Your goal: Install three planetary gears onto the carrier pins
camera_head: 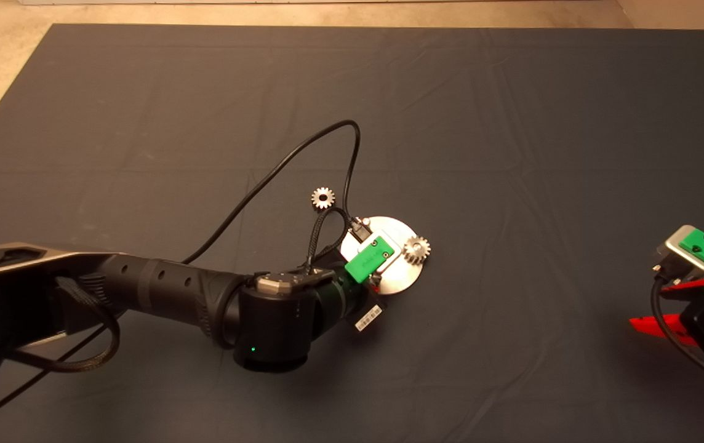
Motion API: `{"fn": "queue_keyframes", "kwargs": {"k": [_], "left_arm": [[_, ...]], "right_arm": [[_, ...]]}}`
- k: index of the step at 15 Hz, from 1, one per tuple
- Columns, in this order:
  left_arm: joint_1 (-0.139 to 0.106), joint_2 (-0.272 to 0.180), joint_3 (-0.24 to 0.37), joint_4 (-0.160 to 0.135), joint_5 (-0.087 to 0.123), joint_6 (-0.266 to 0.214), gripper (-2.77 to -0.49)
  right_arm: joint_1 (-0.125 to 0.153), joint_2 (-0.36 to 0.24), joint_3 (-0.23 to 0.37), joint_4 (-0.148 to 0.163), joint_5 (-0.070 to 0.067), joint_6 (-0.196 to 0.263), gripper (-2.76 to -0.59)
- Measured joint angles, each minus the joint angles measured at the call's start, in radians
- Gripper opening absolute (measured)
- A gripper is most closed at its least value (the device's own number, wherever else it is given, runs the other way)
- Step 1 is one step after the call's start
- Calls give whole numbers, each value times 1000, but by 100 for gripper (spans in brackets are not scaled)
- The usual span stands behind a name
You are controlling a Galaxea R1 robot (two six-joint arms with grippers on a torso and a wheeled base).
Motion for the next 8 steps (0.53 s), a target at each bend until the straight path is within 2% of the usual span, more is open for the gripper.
{"fn": "queue_keyframes", "kwargs": {"k": [7,8], "left_arm": [[0,0,0,0,-2,0,-254],[0,0,0,0,-3,0,-245]], "right_arm": [[0,0,0,0,0,0,-173],[0,0,0,0,0,0,-173]]}}
